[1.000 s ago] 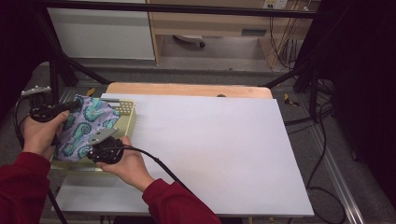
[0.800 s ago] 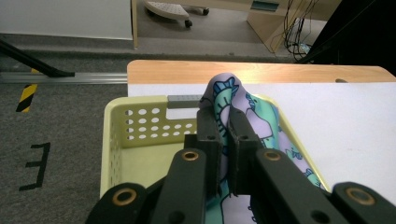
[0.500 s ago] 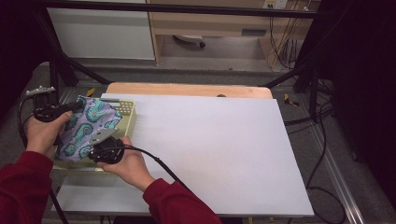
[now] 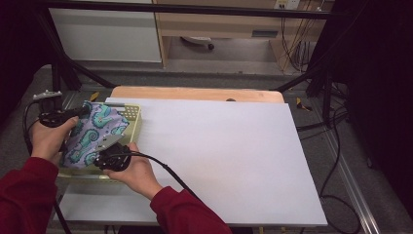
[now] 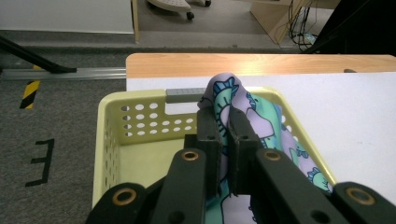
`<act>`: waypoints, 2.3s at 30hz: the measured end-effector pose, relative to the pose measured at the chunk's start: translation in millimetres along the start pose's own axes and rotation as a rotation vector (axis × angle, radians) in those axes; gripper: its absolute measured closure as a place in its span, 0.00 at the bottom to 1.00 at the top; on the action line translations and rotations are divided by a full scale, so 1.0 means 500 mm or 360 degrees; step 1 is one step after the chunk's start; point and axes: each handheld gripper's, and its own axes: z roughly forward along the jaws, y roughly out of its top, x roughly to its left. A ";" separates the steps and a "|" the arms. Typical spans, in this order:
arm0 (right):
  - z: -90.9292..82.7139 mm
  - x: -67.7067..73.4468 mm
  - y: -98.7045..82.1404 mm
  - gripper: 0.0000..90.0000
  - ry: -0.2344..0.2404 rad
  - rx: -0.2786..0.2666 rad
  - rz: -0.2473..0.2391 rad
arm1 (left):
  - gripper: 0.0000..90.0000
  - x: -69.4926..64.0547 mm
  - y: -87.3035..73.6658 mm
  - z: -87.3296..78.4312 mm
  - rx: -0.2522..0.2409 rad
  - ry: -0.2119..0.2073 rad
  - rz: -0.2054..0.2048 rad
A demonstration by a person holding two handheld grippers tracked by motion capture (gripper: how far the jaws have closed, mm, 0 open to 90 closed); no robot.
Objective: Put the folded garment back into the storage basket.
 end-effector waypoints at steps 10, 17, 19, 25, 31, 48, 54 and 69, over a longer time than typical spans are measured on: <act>-0.003 -0.016 -0.002 0.88 -0.0027 0.0052 0.0013 | 0.95 -0.006 -0.004 0.024 0.0018 0.0037 0.0015; -0.008 -0.021 -0.014 0.52 -0.0060 0.0159 0.0099 | 0.60 -0.019 -0.021 0.021 -0.0068 0.0168 -0.0046; -0.031 -0.018 -0.020 0.39 -0.0069 0.0182 0.0145 | 0.52 -0.039 -0.032 0.000 -0.0133 0.0193 -0.0013; -0.130 -0.017 -0.038 0.20 -0.0182 0.0074 0.0124 | 0.38 -0.105 -0.091 -0.057 -0.0283 0.0183 0.0019; -0.229 -0.037 -0.076 0.14 -0.0296 0.0016 0.0142 | 0.28 -0.177 -0.160 -0.054 -0.0261 0.0103 0.0043; -0.353 -0.074 -0.120 0.04 -0.0486 -0.0092 0.0134 | 0.17 -0.278 -0.270 -0.042 -0.0277 -0.0057 0.0203; -0.374 -0.078 -0.121 0.07 -0.0512 -0.0103 0.0137 | 0.17 -0.278 -0.272 -0.039 -0.0286 -0.0054 0.0208; -0.475 -0.128 -0.148 0.04 -0.0668 -0.0157 0.0240 | 0.18 -0.287 -0.279 -0.032 -0.0272 -0.0083 0.0243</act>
